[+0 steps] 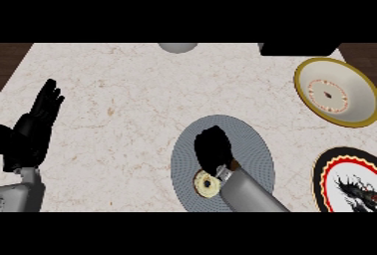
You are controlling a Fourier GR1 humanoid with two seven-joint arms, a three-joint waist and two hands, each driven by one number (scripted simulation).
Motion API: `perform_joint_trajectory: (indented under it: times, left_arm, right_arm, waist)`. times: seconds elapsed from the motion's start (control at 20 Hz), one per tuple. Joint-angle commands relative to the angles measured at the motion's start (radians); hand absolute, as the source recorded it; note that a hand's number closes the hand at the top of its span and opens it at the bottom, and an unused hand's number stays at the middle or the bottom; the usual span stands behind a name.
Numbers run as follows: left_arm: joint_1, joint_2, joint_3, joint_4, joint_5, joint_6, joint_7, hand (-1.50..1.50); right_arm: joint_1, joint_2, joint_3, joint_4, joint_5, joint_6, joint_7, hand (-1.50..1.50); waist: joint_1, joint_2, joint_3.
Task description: Pick the sweet potato from the placemat and place it in the bowl
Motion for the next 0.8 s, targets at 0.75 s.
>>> perform_joint_trajectory:
  times: [0.75]
  left_arm:
    - [-0.069,-0.015,-0.010,0.077,-0.022,0.005,-0.027,0.00]
  right_arm:
    - [-0.449,-0.057,-0.769,0.168,-0.096,-0.439,0.576,1.50]
  waist:
    - [0.023,0.023,0.004]
